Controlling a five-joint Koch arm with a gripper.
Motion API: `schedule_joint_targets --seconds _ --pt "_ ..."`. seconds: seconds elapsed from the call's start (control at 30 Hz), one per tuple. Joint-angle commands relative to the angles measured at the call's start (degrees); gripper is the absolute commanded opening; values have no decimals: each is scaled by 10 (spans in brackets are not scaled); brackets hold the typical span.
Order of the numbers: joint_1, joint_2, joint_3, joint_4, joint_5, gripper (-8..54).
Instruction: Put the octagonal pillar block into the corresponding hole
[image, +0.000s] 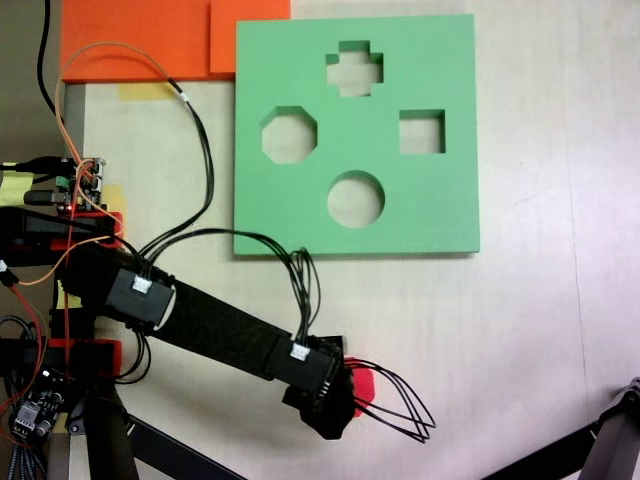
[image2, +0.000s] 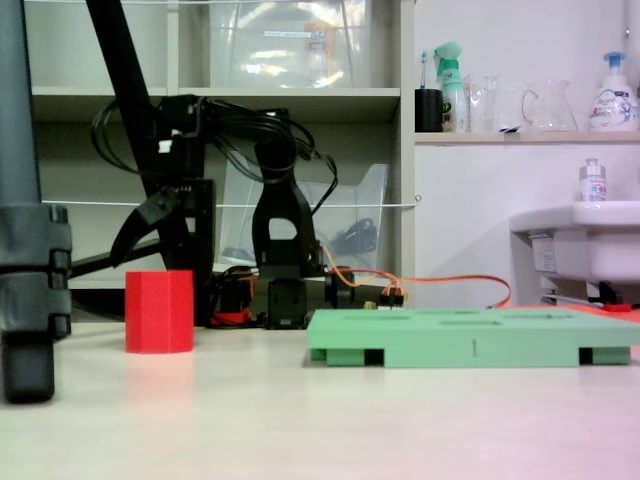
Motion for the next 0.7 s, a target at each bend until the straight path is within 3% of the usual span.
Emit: schedule_joint_targets --seconds 0.0,0.4,0.47,0.53,0.67 --pt "8 1 -31 -16 10 523" --pt "4 -47 -40 -40 20 519" --pt "-10 -49 -39 -40 40 451" --pt "-16 -50 -36 -40 53 335" --pt "-4 -50 -28 -18 67 279"
